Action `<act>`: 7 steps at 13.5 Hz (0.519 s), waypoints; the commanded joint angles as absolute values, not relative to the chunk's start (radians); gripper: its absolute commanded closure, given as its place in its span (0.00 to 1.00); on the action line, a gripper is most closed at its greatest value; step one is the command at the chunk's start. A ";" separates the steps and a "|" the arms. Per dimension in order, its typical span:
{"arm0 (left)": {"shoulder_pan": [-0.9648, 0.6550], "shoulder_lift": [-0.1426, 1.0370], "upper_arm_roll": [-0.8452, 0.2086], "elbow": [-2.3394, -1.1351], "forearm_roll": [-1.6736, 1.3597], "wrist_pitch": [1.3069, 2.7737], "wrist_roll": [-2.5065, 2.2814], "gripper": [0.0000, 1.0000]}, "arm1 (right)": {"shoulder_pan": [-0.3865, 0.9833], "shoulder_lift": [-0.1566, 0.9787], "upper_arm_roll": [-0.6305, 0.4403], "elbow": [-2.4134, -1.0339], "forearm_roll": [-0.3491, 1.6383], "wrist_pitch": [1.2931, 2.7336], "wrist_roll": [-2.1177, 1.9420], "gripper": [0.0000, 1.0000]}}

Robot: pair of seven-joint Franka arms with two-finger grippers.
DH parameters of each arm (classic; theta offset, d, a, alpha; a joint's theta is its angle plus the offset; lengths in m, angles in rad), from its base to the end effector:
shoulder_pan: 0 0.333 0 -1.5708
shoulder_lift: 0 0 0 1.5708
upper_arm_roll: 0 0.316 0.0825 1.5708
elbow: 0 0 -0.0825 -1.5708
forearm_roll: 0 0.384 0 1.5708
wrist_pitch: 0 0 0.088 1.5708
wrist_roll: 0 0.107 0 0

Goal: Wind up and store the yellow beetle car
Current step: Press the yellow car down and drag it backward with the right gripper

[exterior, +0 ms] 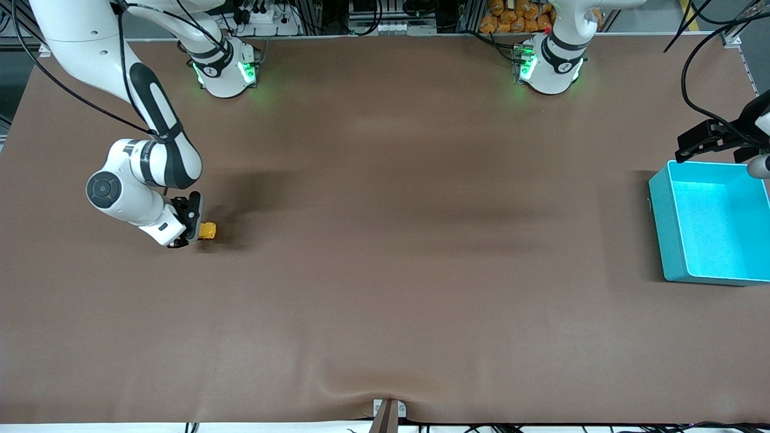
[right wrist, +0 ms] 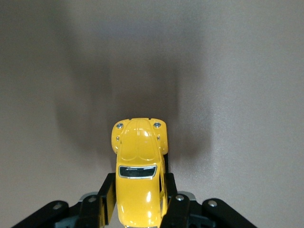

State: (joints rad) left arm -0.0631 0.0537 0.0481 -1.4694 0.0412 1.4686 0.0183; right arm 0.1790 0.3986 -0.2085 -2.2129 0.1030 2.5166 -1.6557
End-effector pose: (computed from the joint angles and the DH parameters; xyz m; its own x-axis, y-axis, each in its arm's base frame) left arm 0.5610 -0.0045 0.6333 0.9981 -0.0290 -0.0551 -0.0314 -0.9986 -0.0427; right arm 0.5423 -0.0196 0.1925 0.0174 0.9996 -0.0203 0.9963 -0.0190 -0.0843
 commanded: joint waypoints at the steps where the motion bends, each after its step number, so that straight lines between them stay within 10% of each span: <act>1: -0.060 0.038 0.040 -1.473 0.043 1.463 0.035 0.00 | 0.179 0.402 -0.206 -2.217 0.124 2.530 -1.690 0.73; 7: -0.060 0.034 0.037 -1.480 0.043 1.463 0.035 0.00 | 0.161 0.428 -0.206 -2.209 0.124 2.537 -1.710 0.84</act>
State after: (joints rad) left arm -0.0633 0.0537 0.0429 -1.4694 0.0412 1.4686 0.0183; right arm 0.1771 0.3991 -0.2092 -2.2130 0.1030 2.5167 -1.6711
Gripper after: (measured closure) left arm 0.000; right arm 0.555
